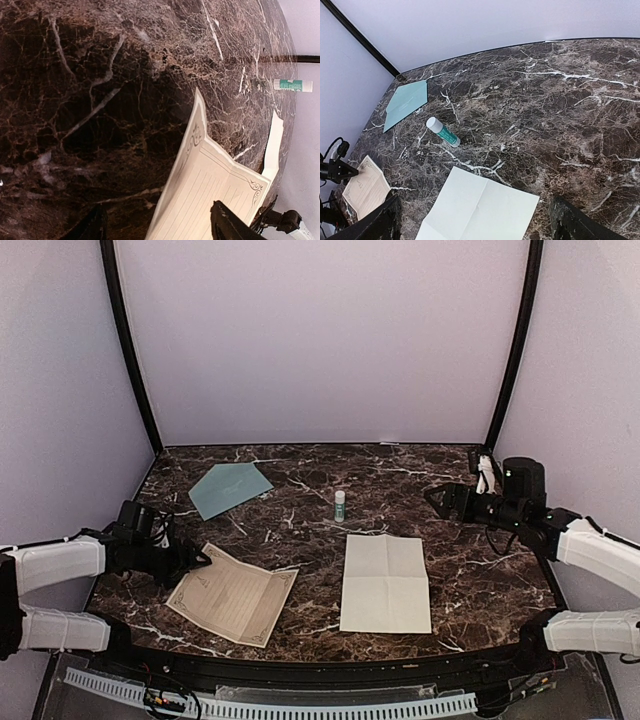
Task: Place the letter into the envelope and seal it
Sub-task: Pick up the letter from the center of the board.
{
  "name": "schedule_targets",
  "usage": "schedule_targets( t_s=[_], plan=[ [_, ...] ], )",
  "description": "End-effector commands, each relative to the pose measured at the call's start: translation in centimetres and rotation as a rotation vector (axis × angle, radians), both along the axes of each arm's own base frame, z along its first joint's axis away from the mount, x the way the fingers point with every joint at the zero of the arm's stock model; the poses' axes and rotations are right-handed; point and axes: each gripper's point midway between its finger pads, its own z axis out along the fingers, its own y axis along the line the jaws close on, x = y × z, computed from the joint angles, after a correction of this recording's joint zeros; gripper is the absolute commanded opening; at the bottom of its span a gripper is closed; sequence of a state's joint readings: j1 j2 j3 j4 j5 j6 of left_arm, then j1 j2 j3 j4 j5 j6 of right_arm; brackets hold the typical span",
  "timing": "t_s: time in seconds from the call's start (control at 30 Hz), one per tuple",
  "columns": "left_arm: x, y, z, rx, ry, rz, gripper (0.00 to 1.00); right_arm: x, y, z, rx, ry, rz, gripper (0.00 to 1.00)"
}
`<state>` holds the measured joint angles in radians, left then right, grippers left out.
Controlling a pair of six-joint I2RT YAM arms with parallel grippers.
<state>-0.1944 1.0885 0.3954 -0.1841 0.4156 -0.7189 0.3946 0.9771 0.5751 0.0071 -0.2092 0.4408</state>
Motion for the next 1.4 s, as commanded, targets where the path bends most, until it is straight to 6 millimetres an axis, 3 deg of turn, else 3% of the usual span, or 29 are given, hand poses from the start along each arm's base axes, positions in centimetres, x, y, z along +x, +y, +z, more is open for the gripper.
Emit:
schedule_targets(
  t_s=[0.0,0.3,0.97,1.37],
  plan=[
    [0.0,-1.2,0.8,-0.045,-0.008,-0.053,0.64,0.3,-0.1,0.5,-0.005,-0.045,-0.01,0.99],
    [-0.9,-1.6,0.4,0.014,0.033,-0.099,0.47,0.6,0.0,-0.2,-0.002,-0.034,-0.012,0.99],
    [-1.1,-2.5,1.1,0.107,0.026,-0.188,0.26,0.7,-0.2,-0.3,-0.01,-0.041,-0.021,0.99],
    [-0.9,-3.0,2.0,0.116,-0.005,-0.215,0.05,0.7,-0.2,0.0,-0.01,-0.048,-0.026,0.98]
  ],
)
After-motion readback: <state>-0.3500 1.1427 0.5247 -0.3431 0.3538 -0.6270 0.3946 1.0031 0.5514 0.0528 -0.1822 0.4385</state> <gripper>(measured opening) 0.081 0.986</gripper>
